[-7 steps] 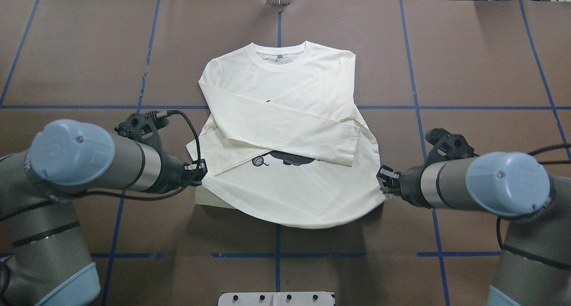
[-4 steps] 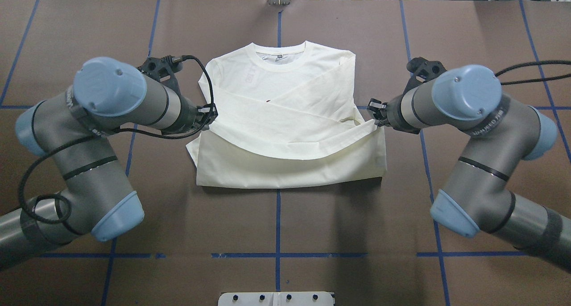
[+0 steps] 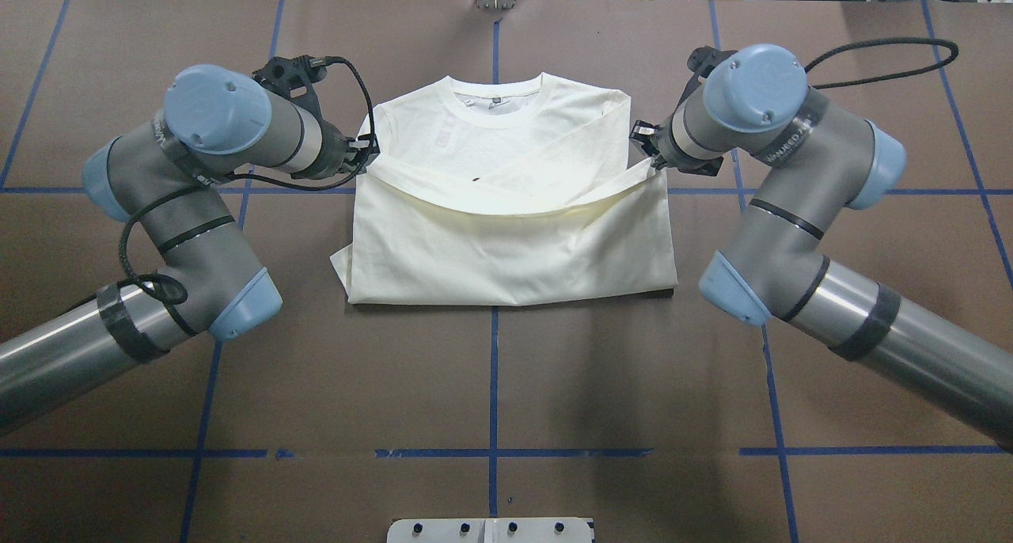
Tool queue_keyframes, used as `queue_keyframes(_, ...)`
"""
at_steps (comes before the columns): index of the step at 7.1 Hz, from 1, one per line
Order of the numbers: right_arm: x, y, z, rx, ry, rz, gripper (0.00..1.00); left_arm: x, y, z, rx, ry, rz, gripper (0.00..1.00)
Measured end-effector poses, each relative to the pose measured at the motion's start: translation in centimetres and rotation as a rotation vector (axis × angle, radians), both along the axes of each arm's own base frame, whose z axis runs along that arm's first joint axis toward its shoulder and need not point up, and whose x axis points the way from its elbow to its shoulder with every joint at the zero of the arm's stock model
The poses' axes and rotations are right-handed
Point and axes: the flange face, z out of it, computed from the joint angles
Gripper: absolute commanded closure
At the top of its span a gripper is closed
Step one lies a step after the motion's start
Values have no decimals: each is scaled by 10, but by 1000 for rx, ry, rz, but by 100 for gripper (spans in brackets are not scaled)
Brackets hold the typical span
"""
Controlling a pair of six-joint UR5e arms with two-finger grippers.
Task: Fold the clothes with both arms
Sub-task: 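Lift the hem with both grippers and fold it toward the collar, then release the hem with both grippers near the collar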
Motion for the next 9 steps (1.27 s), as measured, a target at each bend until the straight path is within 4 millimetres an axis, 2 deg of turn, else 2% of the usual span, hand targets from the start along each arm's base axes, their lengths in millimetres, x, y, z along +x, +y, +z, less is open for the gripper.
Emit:
queue_keyframes(1,-9,-22,2,-7,32,-4,100,-1,-10,6,15,-12,-22,100)
queue_keyframes(3,-19,-47,1,-13,69,-6,100,-6,-22,9,27,-20,-52,100)
queue_keyframes(5,-18,-59,-5,-12,75,1,100,-28,-38,9,41,-30,-85,100)
queue_keyframes(7,-24,-68,0,-23,97,5,100,-34,-44,9,59,-44,-91,100)
queue_keyframes(9,-29,-69,2,-25,109,6,100,-30,-47,14,57,-50,-89,86)
